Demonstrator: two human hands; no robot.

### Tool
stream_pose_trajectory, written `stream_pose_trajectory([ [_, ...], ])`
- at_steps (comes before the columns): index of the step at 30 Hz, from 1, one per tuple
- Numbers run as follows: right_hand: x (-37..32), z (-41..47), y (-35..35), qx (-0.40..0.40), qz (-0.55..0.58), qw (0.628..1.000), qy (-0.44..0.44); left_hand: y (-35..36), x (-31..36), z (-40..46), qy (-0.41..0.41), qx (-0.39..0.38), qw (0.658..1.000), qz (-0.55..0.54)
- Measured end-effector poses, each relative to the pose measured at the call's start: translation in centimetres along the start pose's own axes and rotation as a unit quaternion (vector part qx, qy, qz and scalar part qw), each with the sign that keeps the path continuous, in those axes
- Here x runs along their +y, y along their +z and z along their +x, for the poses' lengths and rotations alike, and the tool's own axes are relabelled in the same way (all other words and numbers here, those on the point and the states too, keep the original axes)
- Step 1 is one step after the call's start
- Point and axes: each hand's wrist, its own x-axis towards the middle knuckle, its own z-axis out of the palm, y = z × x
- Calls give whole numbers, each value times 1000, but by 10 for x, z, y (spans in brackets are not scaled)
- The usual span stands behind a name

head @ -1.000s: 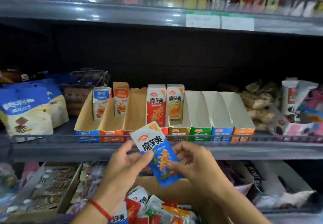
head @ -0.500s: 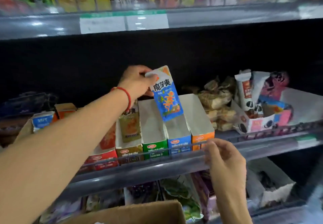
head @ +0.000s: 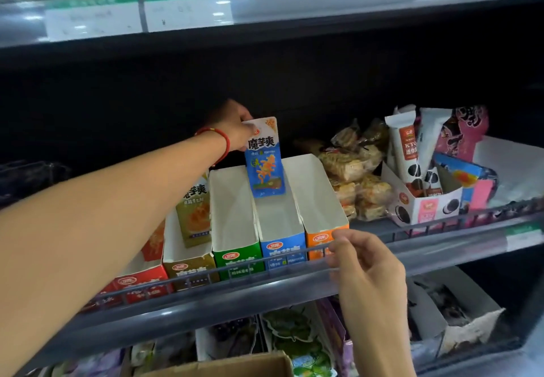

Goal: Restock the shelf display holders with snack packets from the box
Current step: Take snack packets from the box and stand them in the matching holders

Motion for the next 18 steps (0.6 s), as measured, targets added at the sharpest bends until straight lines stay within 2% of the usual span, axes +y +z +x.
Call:
stream_pose_trajectory([
  [6, 2, 1, 2, -8, -8, 1000, 19, 1, -7, -4, 29, -59, 994, 85],
  [9, 1, 0, 1, -20, -9, 1000, 19, 13, -18, -8, 37, -64, 990, 122],
  [18, 4, -4, 9, -47, -24, 999, 11, 27, -40, -2, 39, -90, 988, 121],
])
